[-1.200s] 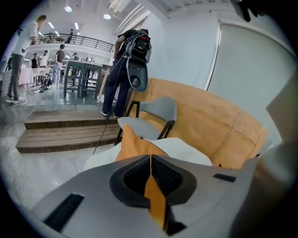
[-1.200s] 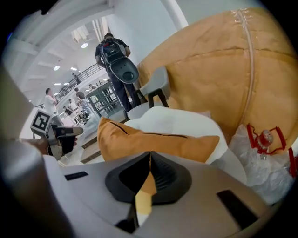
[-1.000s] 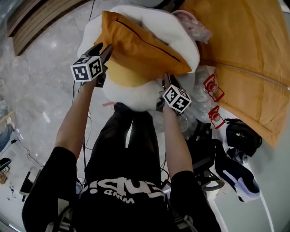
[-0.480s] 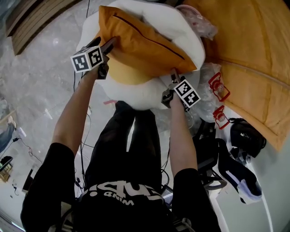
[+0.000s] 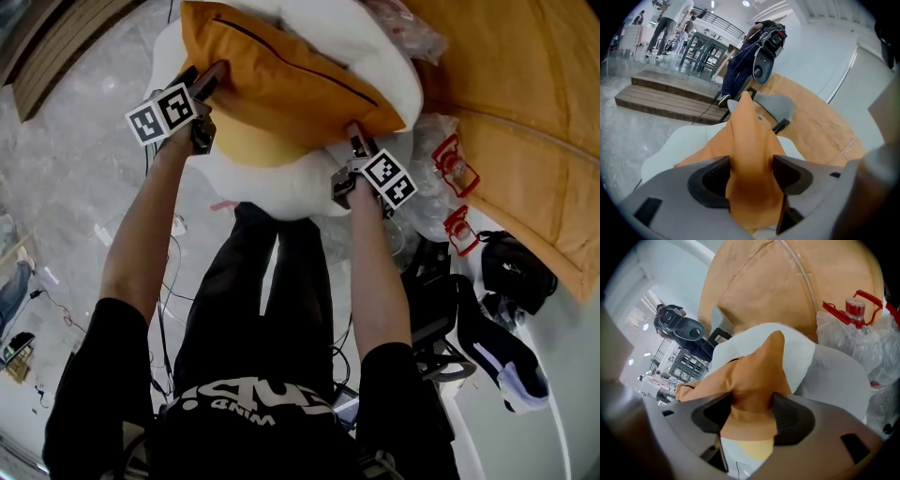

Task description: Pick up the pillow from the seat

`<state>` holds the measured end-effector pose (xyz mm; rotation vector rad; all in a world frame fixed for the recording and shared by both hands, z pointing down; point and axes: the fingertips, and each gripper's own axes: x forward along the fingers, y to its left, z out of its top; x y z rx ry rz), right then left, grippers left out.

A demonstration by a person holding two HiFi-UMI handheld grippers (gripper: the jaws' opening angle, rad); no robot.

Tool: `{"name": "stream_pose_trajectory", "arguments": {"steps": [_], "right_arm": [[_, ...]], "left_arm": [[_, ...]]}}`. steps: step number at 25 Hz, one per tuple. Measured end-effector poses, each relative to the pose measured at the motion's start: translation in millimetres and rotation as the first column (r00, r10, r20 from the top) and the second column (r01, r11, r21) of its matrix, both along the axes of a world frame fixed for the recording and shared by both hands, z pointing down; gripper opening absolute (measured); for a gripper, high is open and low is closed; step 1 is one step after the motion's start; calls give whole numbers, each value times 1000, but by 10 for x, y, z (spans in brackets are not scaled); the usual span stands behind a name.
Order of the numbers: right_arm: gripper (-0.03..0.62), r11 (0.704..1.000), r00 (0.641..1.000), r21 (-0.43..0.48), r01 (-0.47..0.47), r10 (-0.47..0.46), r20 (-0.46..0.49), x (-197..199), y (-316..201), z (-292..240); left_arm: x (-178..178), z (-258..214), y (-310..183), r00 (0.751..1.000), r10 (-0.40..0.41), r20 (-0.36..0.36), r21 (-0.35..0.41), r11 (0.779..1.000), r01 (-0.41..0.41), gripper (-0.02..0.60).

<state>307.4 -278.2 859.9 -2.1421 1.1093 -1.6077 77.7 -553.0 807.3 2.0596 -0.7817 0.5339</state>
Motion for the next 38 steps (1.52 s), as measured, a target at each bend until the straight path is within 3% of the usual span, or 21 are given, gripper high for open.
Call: {"name": "stream_pose_trajectory", "arguments": {"steps": [7,10,13,16,24,31,38], "right_arm": [[152,996,996,-60,66,-69,-55,-64,-5,43],[70,990,990,-88,114,-120,-75,-136,-5,69],[40,988,988,-84,128,-135,-72,-174,4,78],[38,987,986,-74,140,-146,-82,-195,32,1],[38,989,983,5,147,-146,-112,-144,152,-526],[38,961,951,45,272,-261,-164,-255,366,-1436],[38,928,912,119,352,-312,-265,-408,641,-2625]], "left_arm": [[-6,53,63,1000,21,-3,-47,999,-21,118],[-35,102,147,998,57,15,-72,996,-56,61],[-63,106,227,997,76,2,-90,993,-76,29],[-91,10,283,994,108,4,-71,992,-107,21],[-172,-493,533,991,109,-78,-71,991,-115,18],[-454,-1331,924,993,70,-92,-43,996,-75,18],[-741,-2418,1318,993,74,-94,69,995,-68,18]]}}
